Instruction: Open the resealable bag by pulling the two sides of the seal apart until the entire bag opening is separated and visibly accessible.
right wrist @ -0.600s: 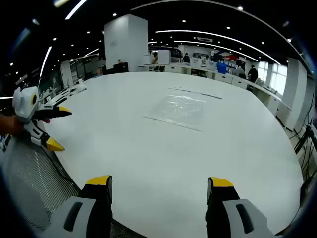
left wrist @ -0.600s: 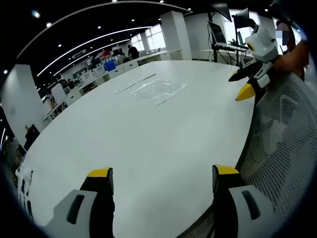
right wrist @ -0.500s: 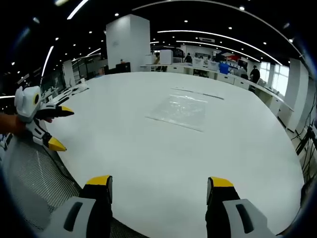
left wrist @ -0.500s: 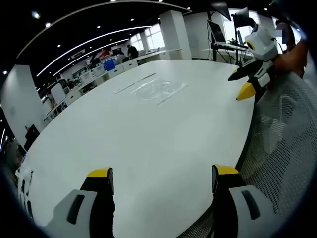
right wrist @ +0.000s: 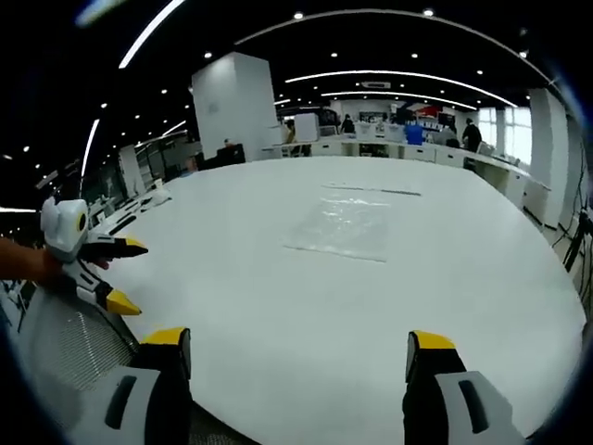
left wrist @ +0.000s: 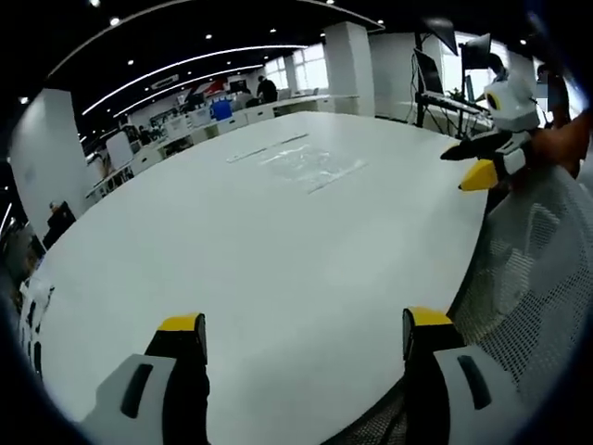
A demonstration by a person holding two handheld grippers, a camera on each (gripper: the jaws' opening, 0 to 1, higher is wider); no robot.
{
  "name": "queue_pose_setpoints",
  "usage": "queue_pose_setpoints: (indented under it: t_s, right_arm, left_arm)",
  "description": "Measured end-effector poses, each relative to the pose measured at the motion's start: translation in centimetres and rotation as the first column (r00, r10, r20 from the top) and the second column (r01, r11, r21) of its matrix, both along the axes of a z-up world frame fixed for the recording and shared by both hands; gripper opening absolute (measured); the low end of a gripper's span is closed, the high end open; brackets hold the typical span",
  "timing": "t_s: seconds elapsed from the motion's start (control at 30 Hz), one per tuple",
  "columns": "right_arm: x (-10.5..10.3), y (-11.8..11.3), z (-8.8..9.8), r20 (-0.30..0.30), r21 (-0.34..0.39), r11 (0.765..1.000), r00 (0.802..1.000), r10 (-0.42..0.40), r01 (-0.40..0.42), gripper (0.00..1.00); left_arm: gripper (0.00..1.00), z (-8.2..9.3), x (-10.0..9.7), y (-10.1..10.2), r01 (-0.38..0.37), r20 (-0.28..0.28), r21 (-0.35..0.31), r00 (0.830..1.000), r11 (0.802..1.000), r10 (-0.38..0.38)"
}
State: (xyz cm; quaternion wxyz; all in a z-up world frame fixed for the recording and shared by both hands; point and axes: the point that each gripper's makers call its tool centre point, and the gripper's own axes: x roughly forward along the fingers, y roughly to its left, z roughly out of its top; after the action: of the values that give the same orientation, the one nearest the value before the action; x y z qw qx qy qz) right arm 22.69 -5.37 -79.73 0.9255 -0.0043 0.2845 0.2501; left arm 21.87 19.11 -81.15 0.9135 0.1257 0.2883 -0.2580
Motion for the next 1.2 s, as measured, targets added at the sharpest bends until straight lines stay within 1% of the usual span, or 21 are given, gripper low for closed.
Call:
queue_pose_setpoints:
  t_s: [0.03, 0.07, 0.1, 0.17, 0.2, 0.27, 0.43, 0.63, 0.77, 0.87, 0.93, 1.0, 1.13, 1.2]
  right_arm:
    - [0.05, 0.0, -0.03, 0.0, -0.001, 1.0, 1.0, -0.002, 0.002, 1.0]
    - [0.08, -0.07, -0.09, -0.002, -0.004, 1.0, 1.0, -0.004, 0.004, 1.0]
    - [0.1, -0.14, -0.15, -0.003, -0.007, 1.0, 1.0, -0.007, 0.007, 1.0]
    - [0.17, -0.23, -0.09, 0.0, -0.006, 1.0, 1.0, -0.014, 0.014, 1.0]
    - [0.22, -0.29, -0.06, 0.003, -0.007, 1.0, 1.0, -0.017, 0.017, 1.0]
    - [0.31, -0.48, -0.04, 0.008, -0.015, 1.0, 1.0, -0.023, 0.023, 1.0]
    - [0.37, -0.78, -0.23, 0.0, -0.019, 0.999, 0.999, -0.038, 0.038, 1.0]
    - [0.22, -0.66, -0.49, -0.011, -0.035, 0.999, 1.0, -0.025, 0.024, 0.99]
    - [0.15, -0.48, -0.54, -0.018, -0.022, 1.0, 1.0, -0.018, 0.018, 0.99]
    - [0.05, -0.19, -0.46, -0.026, 0.005, 1.0, 1.0, -0.014, 0.014, 0.99]
    - [-0.06, -0.08, -0.58, -0.028, -0.009, 1.0, 1.0, -0.001, 0.001, 0.99]
    - [-0.13, 0.07, -0.55, -0.028, -0.007, 1.0, 1.0, 0.005, -0.005, 0.99]
    - [0.05, -0.25, -0.28, -0.018, 0.004, 1.0, 1.0, -0.016, 0.016, 0.98]
    - [0.12, -0.44, -0.21, -0.015, 0.008, 1.0, 0.999, -0.029, 0.029, 0.98]
  left_arm:
    - [0.87, 0.04, 0.09, 0.05, -0.007, -0.002, -0.009, 1.0, 1.0, 0.007]
    - [0.89, 0.23, 0.4, 0.13, -0.04, 0.002, -0.04, 0.999, 0.998, 0.04]
    - [0.91, 0.29, 0.45, 0.2, -0.045, 0.0, -0.049, 0.999, 0.998, 0.045]
    - [0.94, 0.21, 0.41, 0.34, -0.051, -0.006, -0.05, 0.999, 0.997, 0.051]
    - [0.95, 0.21, 0.36, 0.13, -0.051, -0.01, -0.063, 0.999, 0.997, 0.051]
    - [0.99, 0.13, 0.28, -0.05, -0.042, -0.009, -0.062, 0.999, 0.997, 0.042]
    - [0.99, -0.17, -0.06, -0.4, -0.019, -0.025, -0.051, 1.0, 0.999, 0.018]
    - [0.99, -0.27, 0.0, -0.15, -0.028, -0.031, -0.047, 0.999, 0.999, 0.026]
    - [0.99, -0.13, 0.19, 0.06, -0.036, -0.018, -0.037, 0.999, 0.999, 0.035]
    - [0.99, 0.01, 0.33, 0.24, -0.042, -0.006, -0.029, 0.999, 0.999, 0.042]
    - [0.99, 0.0, 0.35, 0.38, -0.047, -0.004, -0.022, 0.999, 0.999, 0.047]
    - [0.99, -0.02, 0.36, 0.43, -0.047, -0.002, -0.014, 0.999, 0.999, 0.047]
    - [0.98, 0.04, 0.3, 0.34, -0.038, 0.004, -0.007, 0.999, 0.999, 0.038]
    - [0.98, -0.14, 0.25, 0.33, -0.036, -0.004, -0.003, 0.999, 0.999, 0.036]
